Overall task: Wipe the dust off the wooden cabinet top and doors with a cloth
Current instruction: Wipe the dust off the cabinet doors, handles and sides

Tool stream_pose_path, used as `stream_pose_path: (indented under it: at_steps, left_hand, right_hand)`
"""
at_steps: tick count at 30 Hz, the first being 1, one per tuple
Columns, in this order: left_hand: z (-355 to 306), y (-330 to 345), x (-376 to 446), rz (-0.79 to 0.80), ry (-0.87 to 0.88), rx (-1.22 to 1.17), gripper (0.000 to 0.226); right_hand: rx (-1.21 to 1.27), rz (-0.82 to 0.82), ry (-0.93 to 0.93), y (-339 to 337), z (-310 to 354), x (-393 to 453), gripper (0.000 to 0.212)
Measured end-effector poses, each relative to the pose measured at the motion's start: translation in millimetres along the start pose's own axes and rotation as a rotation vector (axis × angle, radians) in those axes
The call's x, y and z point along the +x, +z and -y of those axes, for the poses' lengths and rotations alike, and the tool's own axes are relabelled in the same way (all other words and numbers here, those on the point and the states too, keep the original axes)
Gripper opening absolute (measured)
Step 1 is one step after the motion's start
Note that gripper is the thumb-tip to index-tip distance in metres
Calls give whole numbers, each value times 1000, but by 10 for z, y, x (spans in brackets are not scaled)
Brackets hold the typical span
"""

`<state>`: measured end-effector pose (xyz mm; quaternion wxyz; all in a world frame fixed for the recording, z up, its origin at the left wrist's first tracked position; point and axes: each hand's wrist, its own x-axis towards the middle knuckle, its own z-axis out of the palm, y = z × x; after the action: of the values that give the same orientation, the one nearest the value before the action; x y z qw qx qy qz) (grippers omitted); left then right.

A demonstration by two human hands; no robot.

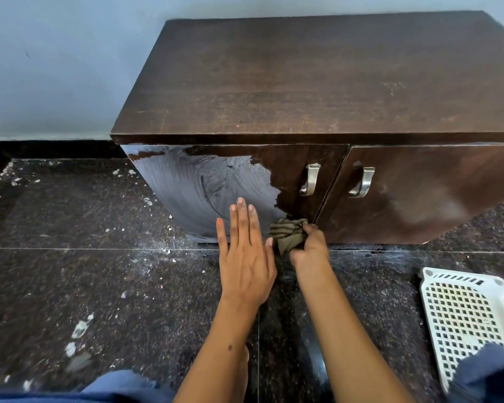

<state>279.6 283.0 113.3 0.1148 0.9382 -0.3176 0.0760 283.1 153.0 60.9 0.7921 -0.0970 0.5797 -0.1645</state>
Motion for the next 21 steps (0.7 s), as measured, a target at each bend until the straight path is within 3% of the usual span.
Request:
stream_pose_path:
  at_steps: [4, 8, 11, 14, 17, 21]
  left_hand:
    - [61, -3, -2, -10, -21, -10, 60]
    - [121, -6, 53, 3, -22, 7, 62]
    - [157, 4, 95, 7, -21, 19, 63]
    - [158, 32, 99, 8, -25, 19, 63]
    - [163, 61, 95, 8, -25, 5, 62]
    - [165, 74, 100, -2, -22, -3, 61]
  right_hand:
    - [-64, -121, -99, -58, -103, 58, 7]
    - [-11, -138, -23, -86, -154, 189, 38]
    - [-17, -106, -5, -70, -100, 235, 33]
    - [12, -76, -6, -128, -35, 220, 9]
    - [143, -74, -38, -96, 30, 197, 9]
    - [-2, -128, -20, -87, -30, 227, 17]
